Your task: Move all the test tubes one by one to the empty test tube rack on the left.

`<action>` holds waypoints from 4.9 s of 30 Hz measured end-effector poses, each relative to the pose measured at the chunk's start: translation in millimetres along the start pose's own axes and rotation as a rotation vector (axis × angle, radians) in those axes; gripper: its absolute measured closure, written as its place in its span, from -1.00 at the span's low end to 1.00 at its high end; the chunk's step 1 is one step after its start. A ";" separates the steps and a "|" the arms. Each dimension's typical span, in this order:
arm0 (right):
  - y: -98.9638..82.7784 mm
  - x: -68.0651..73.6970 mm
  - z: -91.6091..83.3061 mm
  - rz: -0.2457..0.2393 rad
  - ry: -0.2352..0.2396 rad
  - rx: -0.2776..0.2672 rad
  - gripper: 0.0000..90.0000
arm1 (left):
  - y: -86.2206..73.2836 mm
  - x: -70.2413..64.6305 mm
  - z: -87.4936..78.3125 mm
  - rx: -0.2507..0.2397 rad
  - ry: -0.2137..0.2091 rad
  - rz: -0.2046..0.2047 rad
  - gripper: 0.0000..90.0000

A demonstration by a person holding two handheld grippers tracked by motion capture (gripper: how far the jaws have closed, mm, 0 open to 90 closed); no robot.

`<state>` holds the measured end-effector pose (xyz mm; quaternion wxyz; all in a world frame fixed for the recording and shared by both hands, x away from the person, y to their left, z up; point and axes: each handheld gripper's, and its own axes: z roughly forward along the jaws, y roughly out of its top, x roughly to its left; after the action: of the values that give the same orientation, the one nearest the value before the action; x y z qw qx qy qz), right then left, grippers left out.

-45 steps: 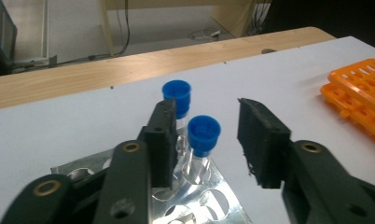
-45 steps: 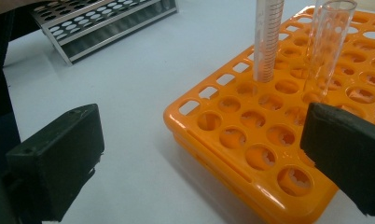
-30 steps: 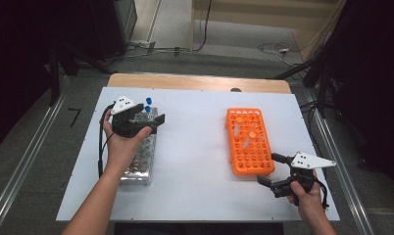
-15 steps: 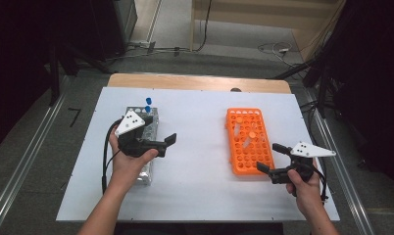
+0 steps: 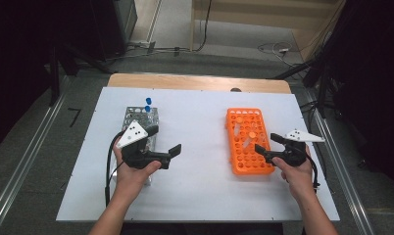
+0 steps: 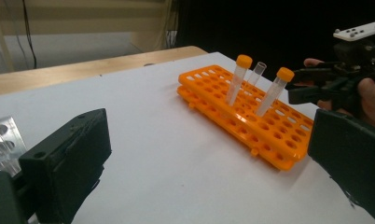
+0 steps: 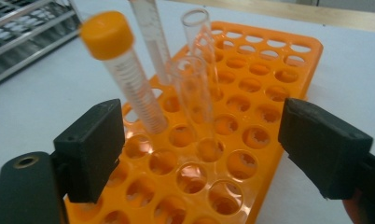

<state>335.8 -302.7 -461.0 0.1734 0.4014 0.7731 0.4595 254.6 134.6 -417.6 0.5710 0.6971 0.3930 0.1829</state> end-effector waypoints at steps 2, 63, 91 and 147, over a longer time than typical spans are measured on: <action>-1.2 -1.1 4.5 0.012 -0.002 0.003 -0.56 | -1.8 -0.6 -0.4 0.001 -0.007 -0.005 -1.00; 6.4 10.8 -23.8 -0.036 -0.010 -0.073 0.64 | -8.3 -8.7 1.5 0.016 -0.024 -0.004 -1.00; 14.7 53.6 -31.6 -0.103 0.104 -0.072 0.64 | -7.4 -15.1 2.7 0.020 -0.036 0.014 -1.00; 11.4 145.0 3.5 -0.221 0.324 -0.008 0.64 | -7.8 -47.1 16.0 0.044 -0.187 0.046 -0.79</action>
<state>253.7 -184.7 -438.5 0.0975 0.2341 0.8286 0.4991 233.8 88.7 -420.2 0.5854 0.7323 0.3259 0.1217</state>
